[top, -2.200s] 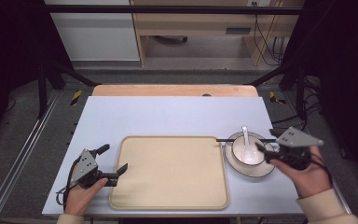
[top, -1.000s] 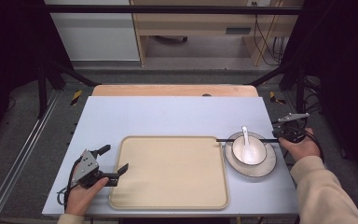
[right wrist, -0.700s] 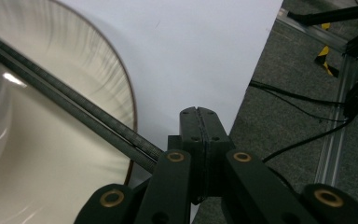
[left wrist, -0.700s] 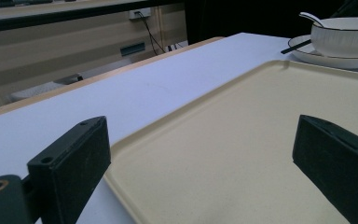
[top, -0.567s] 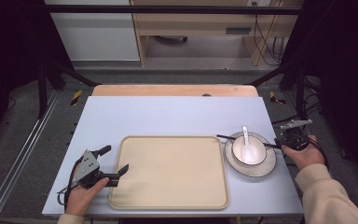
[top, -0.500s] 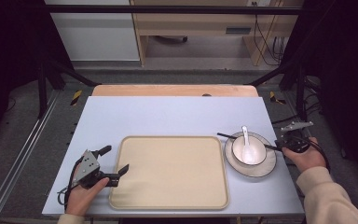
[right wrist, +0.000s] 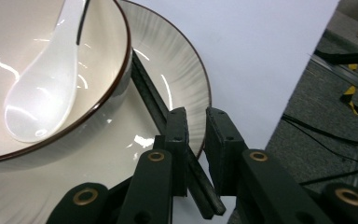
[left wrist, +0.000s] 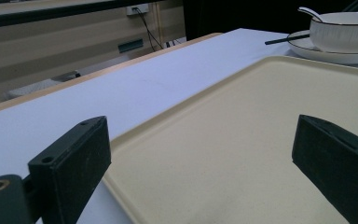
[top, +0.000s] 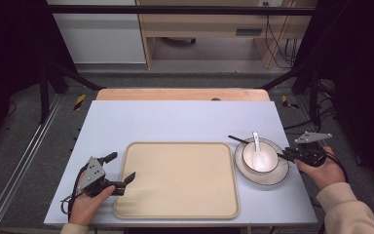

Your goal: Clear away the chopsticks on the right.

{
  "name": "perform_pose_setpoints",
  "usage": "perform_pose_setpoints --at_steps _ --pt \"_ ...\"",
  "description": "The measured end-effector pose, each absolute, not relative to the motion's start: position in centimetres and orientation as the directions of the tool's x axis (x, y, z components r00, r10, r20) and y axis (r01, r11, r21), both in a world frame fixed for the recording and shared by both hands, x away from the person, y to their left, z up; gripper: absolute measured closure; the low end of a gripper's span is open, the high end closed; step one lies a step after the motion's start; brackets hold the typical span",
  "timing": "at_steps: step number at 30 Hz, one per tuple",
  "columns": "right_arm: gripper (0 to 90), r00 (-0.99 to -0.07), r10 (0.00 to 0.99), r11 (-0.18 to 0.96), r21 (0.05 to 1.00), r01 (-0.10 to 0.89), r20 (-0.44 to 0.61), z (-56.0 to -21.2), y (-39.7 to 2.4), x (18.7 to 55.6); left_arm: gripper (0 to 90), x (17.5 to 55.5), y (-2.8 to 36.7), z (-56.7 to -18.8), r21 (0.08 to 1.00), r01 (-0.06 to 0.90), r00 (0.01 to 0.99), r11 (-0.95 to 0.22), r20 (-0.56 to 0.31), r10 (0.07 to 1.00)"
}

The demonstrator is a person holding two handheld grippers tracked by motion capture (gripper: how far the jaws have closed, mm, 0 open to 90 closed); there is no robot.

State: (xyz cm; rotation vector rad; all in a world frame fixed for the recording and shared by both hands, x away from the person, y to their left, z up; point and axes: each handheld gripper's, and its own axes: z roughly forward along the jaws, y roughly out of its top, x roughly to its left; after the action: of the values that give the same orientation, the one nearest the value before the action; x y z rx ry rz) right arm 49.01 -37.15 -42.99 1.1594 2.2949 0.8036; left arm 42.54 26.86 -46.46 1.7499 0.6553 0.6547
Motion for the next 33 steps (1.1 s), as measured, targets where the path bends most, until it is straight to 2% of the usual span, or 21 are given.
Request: perform_pose_setpoints --at_steps 17,25,33 --pt "79.4 -0.577 0.806 0.515 0.635 0.576 -0.131 -44.0 -36.8 49.9 4.5 42.6 26.8 -46.5 0.963 0.109 0.694 -0.248 0.105 0.713" --pt "85.3 -0.581 0.801 0.524 0.637 0.565 -0.143 -44.1 -36.7 50.1 4.6 42.6 26.9 -46.5 0.963 0.107 0.691 -0.247 0.107 0.714" --pt "85.6 -0.516 0.846 0.446 0.712 0.543 -0.136 -43.1 -37.0 48.9 4.8 42.5 27.0 -46.4 0.964 0.104 0.686 -0.244 0.108 0.719"
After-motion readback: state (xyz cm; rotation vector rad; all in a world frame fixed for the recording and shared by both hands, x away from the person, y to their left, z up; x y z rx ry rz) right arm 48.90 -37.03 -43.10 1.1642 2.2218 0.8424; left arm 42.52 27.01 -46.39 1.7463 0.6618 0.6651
